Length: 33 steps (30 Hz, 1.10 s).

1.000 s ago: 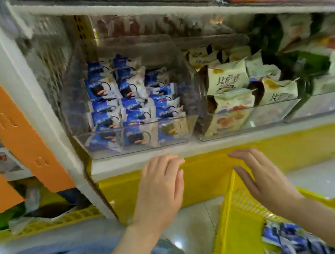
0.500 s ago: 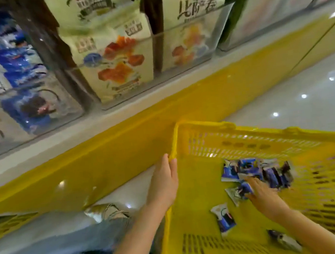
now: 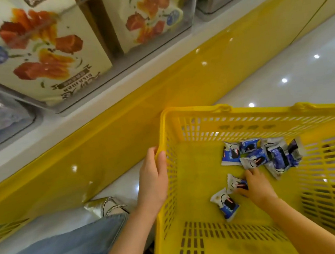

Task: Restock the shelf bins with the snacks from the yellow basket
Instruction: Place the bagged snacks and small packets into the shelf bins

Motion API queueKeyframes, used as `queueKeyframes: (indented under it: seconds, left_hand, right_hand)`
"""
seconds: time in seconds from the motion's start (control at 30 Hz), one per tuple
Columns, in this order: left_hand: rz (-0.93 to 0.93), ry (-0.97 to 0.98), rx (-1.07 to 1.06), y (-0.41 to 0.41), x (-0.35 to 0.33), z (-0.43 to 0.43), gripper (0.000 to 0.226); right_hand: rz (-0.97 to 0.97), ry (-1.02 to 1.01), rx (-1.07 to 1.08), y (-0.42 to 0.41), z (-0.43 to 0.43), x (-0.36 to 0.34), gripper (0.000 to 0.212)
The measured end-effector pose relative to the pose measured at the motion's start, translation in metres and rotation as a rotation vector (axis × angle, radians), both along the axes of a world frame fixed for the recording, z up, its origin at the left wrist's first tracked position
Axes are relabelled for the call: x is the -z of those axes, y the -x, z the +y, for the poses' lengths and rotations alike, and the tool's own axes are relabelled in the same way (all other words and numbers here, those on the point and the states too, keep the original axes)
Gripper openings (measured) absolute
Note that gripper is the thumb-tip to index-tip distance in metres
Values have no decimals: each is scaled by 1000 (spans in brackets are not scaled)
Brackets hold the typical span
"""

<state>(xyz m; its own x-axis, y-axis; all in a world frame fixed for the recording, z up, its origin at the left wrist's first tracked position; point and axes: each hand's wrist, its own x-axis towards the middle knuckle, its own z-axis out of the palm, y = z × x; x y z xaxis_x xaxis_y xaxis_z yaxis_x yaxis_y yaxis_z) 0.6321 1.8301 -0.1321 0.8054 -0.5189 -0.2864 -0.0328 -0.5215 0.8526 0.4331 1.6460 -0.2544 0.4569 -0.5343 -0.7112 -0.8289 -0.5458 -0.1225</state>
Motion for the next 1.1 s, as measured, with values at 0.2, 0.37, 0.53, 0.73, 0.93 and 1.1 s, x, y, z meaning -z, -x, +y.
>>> queueKeyframes:
  seconds: [0.2, 0.37, 0.53, 0.73, 0.93, 1.1]
  left_hand:
    - [-38, 1, -13, 0, -2, 1, 20]
    - [-431, -131, 87, 19, -11, 9, 29]
    - [-272, 21, 148, 56, -25, 12, 30]
    - [356, 363, -139, 78, -28, 4, 32]
    - [462, 384, -221, 66, -18, 5, 31]
    - [485, 333, -210, 62, -12, 3, 30]
  right_hand:
    - [-72, -122, 57, -8, 11, -28, 42]
    - [-489, -240, 184, -31, 24, -91, 42]
    - [-810, -396, 347, -39, 49, -143, 26]
    - [-934, -521, 351, -44, 74, -154, 21]
    - [-661, -298, 378, -19, 49, -77, 14]
    - [-178, -333, 228, 9, 49, -3, 47]
